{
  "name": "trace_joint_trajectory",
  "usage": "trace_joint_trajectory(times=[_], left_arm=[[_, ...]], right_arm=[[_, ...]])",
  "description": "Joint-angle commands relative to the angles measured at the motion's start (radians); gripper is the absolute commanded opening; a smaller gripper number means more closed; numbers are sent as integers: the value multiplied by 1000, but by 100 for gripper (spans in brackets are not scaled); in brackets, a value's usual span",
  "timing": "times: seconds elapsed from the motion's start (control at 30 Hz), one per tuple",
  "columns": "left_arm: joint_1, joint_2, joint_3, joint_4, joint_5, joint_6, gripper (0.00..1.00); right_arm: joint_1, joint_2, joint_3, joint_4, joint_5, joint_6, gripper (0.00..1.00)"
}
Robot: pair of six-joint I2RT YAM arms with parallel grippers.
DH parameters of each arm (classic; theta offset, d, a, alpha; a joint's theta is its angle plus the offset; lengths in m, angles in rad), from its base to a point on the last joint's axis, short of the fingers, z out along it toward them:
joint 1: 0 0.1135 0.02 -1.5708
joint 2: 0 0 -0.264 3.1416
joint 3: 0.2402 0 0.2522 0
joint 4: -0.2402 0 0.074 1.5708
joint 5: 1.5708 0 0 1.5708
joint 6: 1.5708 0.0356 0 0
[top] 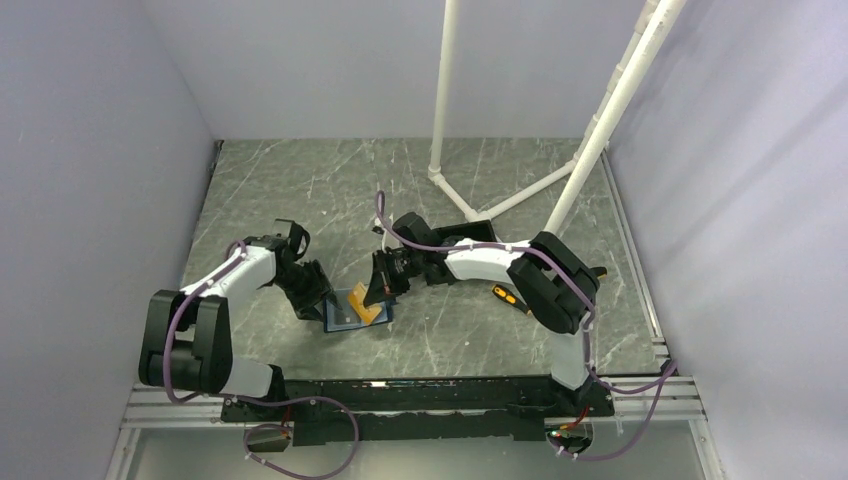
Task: Put the credit cards into the card holder
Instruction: Insert the credit card into the card holder.
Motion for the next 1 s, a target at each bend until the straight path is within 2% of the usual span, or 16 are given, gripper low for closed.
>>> trace_joint_trajectory(times=[0.0, 0.43, 0.67, 0.97], left_arm=[[2, 13, -25, 52, -17, -11, 53], [2, 33, -31, 51, -50, -23, 51], [2, 32, -37, 48, -56, -30, 44], [1, 21, -63, 66, -48, -45, 41]], right_arm=[[-8, -1, -9, 31, -5, -13, 0], [-27, 14, -55, 45, -27, -20, 0], [-28, 53, -50, 78, -43, -4, 0], [-38, 81, -50, 119, -29, 25, 0]])
